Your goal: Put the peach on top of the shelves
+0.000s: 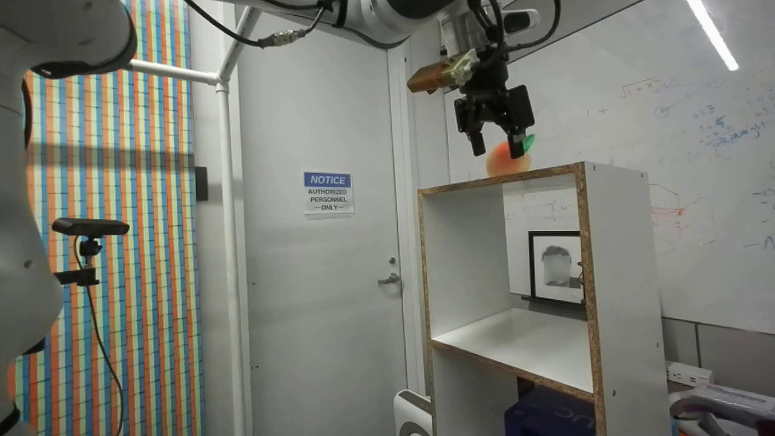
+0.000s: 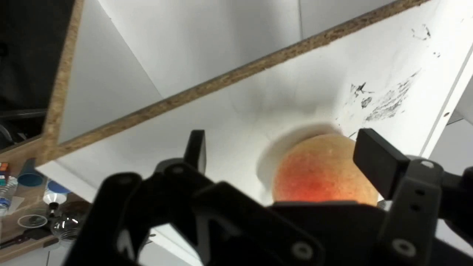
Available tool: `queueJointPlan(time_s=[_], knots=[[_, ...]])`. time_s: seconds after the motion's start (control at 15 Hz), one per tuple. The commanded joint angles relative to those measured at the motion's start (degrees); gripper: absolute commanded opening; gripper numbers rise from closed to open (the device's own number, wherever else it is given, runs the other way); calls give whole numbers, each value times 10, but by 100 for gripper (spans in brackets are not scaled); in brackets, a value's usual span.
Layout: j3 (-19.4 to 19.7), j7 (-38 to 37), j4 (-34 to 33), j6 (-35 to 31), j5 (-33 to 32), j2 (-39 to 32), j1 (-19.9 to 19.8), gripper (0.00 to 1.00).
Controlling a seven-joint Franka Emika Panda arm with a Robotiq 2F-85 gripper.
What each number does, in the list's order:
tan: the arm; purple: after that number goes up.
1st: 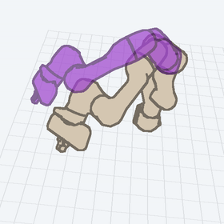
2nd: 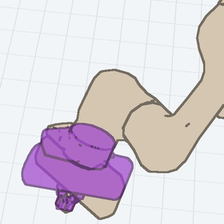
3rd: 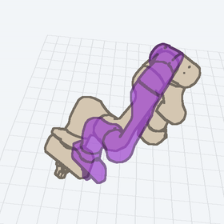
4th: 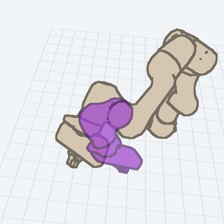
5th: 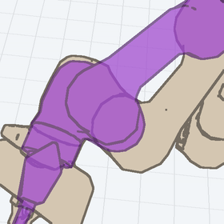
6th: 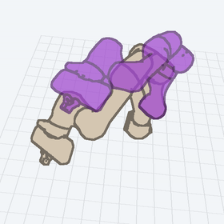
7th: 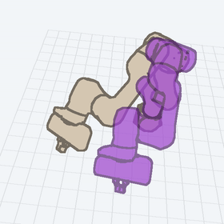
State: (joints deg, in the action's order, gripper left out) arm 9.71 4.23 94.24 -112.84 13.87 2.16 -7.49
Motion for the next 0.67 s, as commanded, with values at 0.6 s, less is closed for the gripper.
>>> queueJointPlan(time_s=[0.6], knots=[[31, 3, 113, 135, -209, 62, -44, 100]])
